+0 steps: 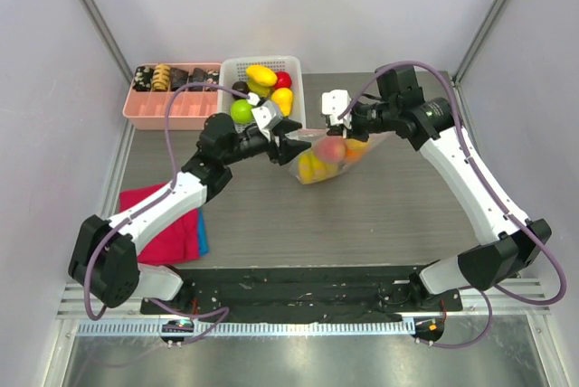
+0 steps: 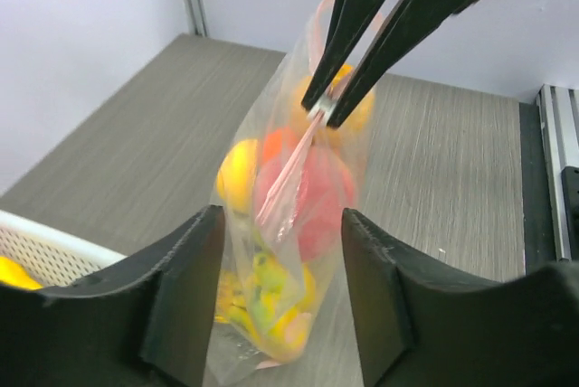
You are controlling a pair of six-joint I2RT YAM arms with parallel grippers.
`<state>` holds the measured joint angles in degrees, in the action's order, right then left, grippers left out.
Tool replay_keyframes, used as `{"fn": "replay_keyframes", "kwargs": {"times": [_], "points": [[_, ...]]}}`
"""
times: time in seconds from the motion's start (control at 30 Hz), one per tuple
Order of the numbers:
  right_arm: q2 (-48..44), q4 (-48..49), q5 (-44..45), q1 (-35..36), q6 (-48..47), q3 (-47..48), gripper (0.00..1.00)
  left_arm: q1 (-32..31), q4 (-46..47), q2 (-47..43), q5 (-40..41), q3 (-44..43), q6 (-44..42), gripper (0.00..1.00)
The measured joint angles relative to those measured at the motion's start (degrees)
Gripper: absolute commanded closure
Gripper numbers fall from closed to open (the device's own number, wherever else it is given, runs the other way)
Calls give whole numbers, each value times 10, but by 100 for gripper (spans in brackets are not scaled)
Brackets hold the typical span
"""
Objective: Place the food in the zip-top bag and seal the zipper
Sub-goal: Zip the zipper food storage bag at the center of the board.
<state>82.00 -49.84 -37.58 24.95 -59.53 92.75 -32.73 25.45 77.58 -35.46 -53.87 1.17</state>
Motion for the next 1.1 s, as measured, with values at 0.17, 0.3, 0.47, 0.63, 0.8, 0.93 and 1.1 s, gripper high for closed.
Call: {"fn": "replay_keyframes", "kwargs": {"times": [0.17, 0.3, 0.47, 0.63, 0.8, 0.93, 1.1], "points": [[0, -1, -1, -1, 2, 0, 99, 1, -3, -1, -26, -28, -13, 38], [0, 0, -2, 1, 3, 0, 99, -4, -5, 7, -43, -47, -19, 39], [0, 0, -5, 2, 6, 0, 99, -16, -23, 35, -45, -71, -28, 50], [0, 1, -6, 4, 6, -2, 99, -19, -46, 54, -31, -84, -32, 100], [-4, 12, 0, 5, 5, -15, 99, -19, -61, 54, -25, -86, -43, 100], [-14, 24, 21, 9, 4, -31, 99, -12, -61, 51, -24, -80, -24, 100], [-21, 36, 42, -3, 1, -45, 99, 15, -63, 40, -22, -69, 2, 100]]}}
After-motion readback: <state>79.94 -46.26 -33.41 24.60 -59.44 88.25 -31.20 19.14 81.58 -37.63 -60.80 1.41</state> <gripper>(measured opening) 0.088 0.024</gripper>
